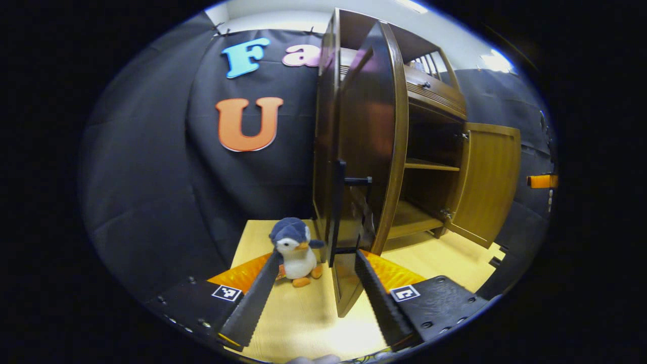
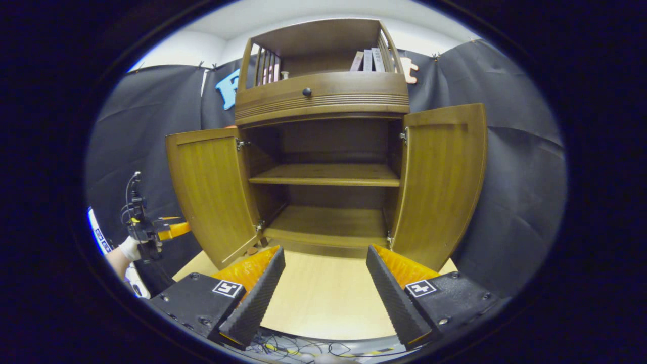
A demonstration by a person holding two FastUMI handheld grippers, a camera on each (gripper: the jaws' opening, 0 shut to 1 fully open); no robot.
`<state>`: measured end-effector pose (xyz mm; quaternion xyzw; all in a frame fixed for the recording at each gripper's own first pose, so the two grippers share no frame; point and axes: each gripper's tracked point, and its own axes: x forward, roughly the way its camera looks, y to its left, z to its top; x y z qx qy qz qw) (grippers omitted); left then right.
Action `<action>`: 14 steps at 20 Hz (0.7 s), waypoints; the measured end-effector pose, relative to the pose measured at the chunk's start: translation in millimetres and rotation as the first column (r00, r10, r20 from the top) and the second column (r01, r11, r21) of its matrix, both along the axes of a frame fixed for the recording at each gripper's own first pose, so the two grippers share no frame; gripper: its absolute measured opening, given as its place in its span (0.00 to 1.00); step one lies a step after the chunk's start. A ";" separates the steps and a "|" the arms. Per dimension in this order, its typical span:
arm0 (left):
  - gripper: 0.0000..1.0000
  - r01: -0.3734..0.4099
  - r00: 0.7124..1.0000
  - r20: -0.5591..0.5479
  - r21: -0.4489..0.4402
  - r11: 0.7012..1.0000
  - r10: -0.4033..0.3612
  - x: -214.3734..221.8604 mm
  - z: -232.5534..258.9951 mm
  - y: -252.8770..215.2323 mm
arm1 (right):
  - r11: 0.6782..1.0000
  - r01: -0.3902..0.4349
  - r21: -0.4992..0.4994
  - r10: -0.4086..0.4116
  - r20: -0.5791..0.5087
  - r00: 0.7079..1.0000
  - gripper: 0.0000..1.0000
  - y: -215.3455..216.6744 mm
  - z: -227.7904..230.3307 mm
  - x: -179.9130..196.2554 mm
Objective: Open the right door of the double-door shoe cabinet with the right hand, and open the left door with the left hand.
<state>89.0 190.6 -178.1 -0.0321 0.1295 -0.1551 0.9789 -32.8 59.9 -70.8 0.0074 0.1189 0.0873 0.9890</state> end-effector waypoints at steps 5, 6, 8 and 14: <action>0.94 -0.190 0.979 0.070 -0.002 0.982 0.189 -30.3 42.3 15.1 | 1.000 0.019 0.007 -0.020 0.011 1.000 1.00 -12.2 1.1 17.9; 0.94 -0.199 0.976 0.085 -0.013 0.980 0.199 -37.4 53.1 8.9 | 1.000 0.028 0.006 -0.028 0.021 0.999 1.00 -16.2 3.5 21.8; 0.94 -0.232 0.966 0.111 -0.012 0.973 0.232 -46.5 78.6 0.1 | 0.999 0.041 0.000 -0.041 0.038 0.998 1.00 -22.4 8.6 27.8; 0.95 -0.223 0.953 0.192 -0.074 0.972 0.233 -52.3 156.0 -58.7 | 0.997 0.070 0.014 -0.071 0.106 0.992 1.00 -40.1 35.7 40.0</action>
